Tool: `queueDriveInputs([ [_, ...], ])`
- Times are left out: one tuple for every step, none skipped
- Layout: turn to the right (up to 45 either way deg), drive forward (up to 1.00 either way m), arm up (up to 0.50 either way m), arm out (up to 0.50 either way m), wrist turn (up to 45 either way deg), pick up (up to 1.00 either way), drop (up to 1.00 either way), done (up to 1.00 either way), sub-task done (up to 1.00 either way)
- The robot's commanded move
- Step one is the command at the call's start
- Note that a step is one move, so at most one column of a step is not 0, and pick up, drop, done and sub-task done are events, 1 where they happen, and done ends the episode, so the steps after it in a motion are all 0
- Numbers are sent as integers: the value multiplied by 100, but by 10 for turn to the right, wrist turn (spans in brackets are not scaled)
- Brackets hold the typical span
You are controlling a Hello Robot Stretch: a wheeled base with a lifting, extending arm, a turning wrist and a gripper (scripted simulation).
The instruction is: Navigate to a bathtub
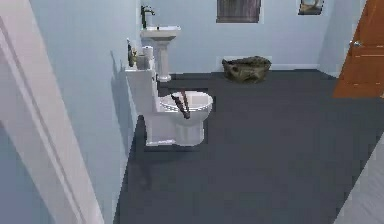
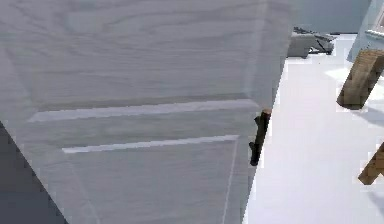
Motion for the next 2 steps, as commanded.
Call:
queueDriveInputs([
  [30,0,0,0,0,0,0,0,0],
  [90,0,0,0,0,0,0,0,0],
])
